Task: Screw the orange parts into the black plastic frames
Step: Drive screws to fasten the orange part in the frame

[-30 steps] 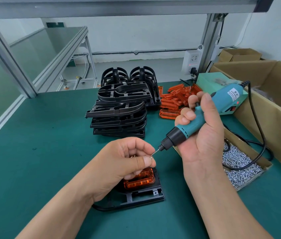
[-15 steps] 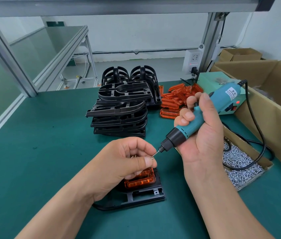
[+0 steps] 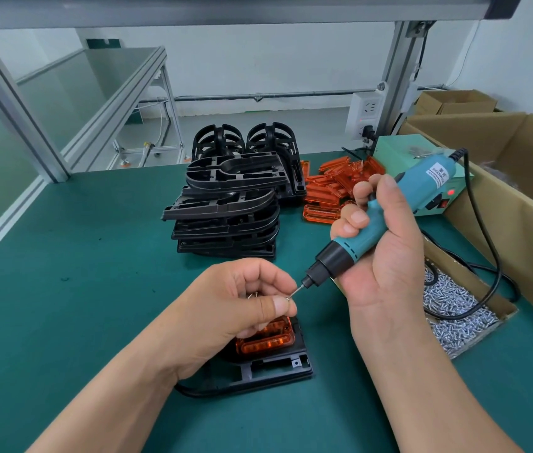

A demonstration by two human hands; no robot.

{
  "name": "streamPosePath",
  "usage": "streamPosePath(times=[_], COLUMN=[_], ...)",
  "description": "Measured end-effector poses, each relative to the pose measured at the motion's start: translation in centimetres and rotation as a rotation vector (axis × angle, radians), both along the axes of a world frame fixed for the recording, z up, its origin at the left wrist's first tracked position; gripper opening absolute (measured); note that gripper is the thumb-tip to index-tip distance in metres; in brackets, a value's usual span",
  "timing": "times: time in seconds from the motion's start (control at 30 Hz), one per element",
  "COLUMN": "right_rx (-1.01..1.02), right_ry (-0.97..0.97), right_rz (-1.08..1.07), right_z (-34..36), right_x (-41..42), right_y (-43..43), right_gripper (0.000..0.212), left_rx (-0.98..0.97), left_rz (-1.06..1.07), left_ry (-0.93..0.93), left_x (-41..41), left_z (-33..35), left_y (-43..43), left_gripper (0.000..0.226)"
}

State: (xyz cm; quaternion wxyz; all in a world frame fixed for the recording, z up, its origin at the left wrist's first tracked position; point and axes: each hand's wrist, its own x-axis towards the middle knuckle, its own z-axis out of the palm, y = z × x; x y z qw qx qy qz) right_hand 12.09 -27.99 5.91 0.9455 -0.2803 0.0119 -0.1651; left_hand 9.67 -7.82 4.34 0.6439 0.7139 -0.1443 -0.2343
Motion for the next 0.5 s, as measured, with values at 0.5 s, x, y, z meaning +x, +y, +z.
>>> streamPosePath(times=[0.5], right_rx=[-0.136], right_ry=[0.038], right_rz=[-0.057], right_z=[0.12], right_x=[-0.18], right_y=[0.81], right_gripper=[0.014], left_rx=[0.191], left_rz=[0.048], left_ry=[-0.174], left_x=[-0.10], left_z=[0.09], left_y=[0.10], left_gripper=[0.014])
